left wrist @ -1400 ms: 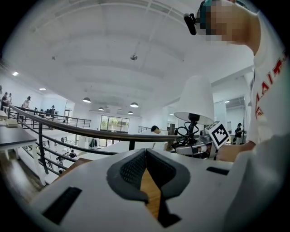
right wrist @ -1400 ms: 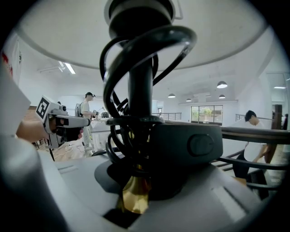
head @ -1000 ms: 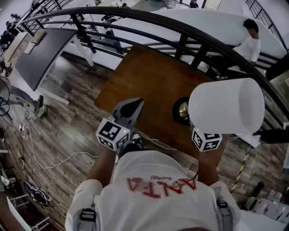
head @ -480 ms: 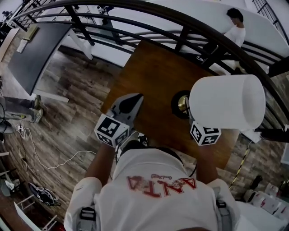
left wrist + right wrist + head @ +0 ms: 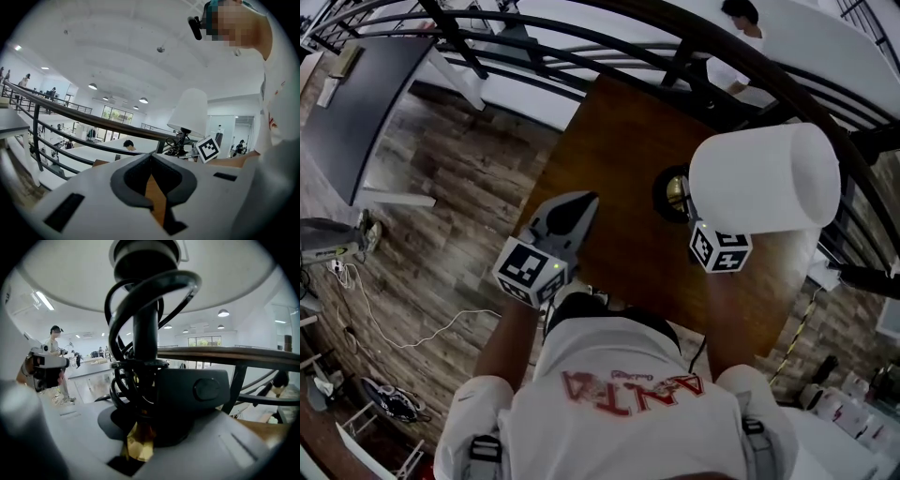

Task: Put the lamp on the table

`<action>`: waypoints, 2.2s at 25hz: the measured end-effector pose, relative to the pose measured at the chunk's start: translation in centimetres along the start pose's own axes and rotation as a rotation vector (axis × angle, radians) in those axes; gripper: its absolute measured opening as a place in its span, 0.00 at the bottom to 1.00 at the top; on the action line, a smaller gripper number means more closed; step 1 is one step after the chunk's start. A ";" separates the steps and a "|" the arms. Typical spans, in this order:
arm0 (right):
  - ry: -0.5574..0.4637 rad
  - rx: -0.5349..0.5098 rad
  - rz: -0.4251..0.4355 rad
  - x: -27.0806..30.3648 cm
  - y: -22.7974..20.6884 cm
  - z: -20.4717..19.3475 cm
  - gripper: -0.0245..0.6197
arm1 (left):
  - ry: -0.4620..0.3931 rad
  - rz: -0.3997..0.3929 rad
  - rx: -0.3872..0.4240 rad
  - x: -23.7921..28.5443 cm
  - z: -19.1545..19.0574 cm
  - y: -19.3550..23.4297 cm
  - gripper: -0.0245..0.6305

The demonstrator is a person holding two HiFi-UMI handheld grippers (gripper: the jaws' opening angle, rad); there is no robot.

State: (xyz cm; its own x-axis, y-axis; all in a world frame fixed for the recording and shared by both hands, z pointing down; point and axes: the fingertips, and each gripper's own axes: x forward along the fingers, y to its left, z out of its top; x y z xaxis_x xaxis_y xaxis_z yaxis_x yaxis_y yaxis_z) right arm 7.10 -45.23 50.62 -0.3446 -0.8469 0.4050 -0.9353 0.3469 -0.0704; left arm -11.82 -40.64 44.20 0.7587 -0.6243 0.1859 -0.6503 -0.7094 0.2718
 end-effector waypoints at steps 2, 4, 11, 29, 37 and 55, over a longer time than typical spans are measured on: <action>0.005 -0.024 -0.018 1.8 -0.9 -0.3 0.15 | 0.004 0.004 -0.001 0.4 0.0 1.0 0.05; 0.008 -0.043 -0.034 3.6 -1.9 -0.4 0.15 | 0.007 0.009 0.002 1.0 0.0 1.9 0.05; 0.011 -0.073 -0.090 10.2 -6.0 -1.4 0.15 | 0.022 0.011 0.018 2.4 -0.5 3.9 0.05; 0.049 -0.011 -0.173 15.7 -8.9 -6.3 0.15 | 0.129 -0.023 -0.032 2.0 -5.0 6.4 0.05; 0.062 0.009 -0.183 15.8 -9.2 -7.5 0.15 | 0.126 -0.022 -0.028 1.7 -4.9 6.9 0.05; 0.077 0.072 -0.199 15.8 -9.1 -8.8 0.17 | 0.112 -0.021 -0.016 0.9 -4.6 6.7 0.05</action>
State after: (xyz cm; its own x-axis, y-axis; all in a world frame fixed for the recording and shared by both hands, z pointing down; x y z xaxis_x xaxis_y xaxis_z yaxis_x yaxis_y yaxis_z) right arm 10.90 -58.24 65.69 -0.1480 -0.8616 0.4855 -0.9885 0.1438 -0.0462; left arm -15.33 -44.49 50.54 0.7720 -0.5687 0.2840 -0.6346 -0.7156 0.2918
